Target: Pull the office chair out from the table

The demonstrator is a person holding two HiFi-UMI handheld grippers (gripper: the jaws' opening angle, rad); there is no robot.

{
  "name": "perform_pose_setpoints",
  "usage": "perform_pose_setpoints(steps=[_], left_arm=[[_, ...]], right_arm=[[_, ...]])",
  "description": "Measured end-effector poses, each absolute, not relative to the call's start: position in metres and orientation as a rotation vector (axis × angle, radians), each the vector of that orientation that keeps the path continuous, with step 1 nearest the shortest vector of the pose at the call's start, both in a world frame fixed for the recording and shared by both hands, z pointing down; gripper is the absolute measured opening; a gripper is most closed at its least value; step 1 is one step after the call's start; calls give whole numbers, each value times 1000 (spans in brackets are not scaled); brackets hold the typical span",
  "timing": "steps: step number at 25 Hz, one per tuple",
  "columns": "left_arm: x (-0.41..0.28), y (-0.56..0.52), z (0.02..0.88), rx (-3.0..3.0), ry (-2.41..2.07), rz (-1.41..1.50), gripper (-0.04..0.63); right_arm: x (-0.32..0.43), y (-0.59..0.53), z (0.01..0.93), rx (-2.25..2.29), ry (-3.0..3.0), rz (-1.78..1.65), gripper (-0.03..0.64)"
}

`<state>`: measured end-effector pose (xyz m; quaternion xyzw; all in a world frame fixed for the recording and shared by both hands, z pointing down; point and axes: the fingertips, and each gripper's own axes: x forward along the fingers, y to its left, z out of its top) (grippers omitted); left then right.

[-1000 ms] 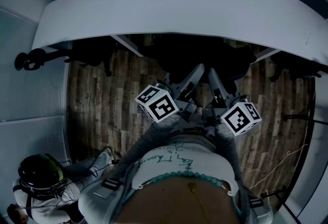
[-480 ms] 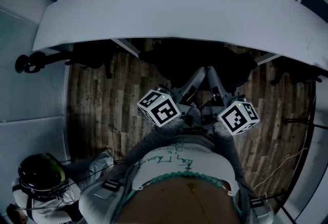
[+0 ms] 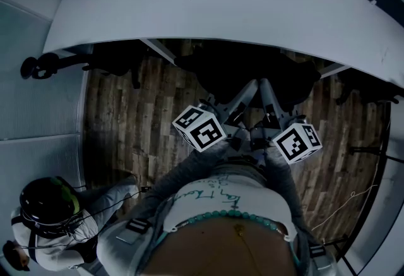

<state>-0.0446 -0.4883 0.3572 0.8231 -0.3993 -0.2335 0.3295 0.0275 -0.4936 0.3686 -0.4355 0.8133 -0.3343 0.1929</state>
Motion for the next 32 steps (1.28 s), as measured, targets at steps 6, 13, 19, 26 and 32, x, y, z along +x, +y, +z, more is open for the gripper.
perform_pose_setpoints(steps=[6, 13, 19, 26, 32], left_arm=[[-42, -485, 360, 2162, -1062, -591, 220], [-39, -476, 362, 2166, -1074, -613, 195], [-43, -477, 366, 2159, -1085, -621, 187], [-40, -469, 366, 2166, -1091, -626, 184], [-36, -442, 364, 2180, -1090, -636, 186]], right_arm=[[28, -491, 372, -1184, 2298, -943, 259], [31, -482, 374, -1154, 2291, -946, 238], [28, -483, 378, -1148, 2291, -952, 229], [30, -475, 377, -1137, 2298, -944, 227], [34, -448, 375, -1121, 2298, -919, 227]])
